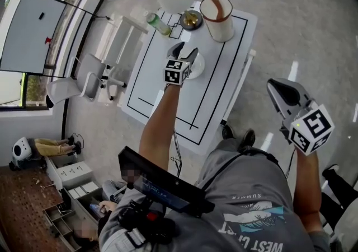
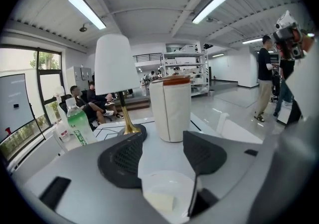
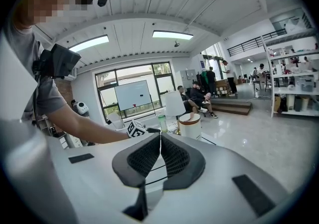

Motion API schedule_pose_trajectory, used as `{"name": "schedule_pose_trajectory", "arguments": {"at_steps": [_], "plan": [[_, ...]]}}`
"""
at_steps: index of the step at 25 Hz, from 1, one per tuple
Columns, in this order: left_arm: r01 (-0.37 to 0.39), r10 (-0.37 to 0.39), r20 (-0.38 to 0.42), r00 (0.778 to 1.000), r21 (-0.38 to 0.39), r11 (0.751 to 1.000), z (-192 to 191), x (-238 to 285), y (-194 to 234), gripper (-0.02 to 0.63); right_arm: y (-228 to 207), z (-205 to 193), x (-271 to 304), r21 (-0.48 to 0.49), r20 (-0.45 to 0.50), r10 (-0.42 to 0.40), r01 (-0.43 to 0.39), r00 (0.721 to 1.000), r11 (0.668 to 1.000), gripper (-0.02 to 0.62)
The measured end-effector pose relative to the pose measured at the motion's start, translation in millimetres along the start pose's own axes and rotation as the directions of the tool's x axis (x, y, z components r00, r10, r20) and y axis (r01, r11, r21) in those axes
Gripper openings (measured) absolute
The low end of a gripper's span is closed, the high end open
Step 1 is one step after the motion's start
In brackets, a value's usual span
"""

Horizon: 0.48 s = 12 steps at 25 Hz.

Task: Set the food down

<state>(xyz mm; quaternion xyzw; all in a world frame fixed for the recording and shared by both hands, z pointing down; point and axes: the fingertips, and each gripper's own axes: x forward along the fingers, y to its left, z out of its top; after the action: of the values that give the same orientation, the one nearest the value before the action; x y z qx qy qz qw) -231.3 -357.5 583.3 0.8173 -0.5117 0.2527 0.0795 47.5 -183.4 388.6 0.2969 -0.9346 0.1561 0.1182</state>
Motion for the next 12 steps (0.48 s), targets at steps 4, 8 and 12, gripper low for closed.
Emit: {"name": "schedule_pose_trajectory", "arguments": {"at_steps": [4, 8, 12], "plan": [[-0.033, 0.034, 0.076, 0.997, -0.015, 0.999, 34, -24, -5, 0.259, 4, 5, -8, -0.018, 0.014, 0.030, -0.029, 0.999, 0.999, 0.009], [-0.060, 0.059, 0.170, 0.984, 0.001, 0.998, 77, -56, -15, 0.236, 12, 11, -16, -0.042, 0.031, 0.072, -0.071, 0.997, 0.997, 0.008], [-0.083, 0.078, 0.266, 0.961, 0.007, 0.997, 121, -93, -28, 0.158, 21, 16, -23, -0.070, 0.047, 0.116, -0.113, 0.992, 0.991, 0.008]]}}
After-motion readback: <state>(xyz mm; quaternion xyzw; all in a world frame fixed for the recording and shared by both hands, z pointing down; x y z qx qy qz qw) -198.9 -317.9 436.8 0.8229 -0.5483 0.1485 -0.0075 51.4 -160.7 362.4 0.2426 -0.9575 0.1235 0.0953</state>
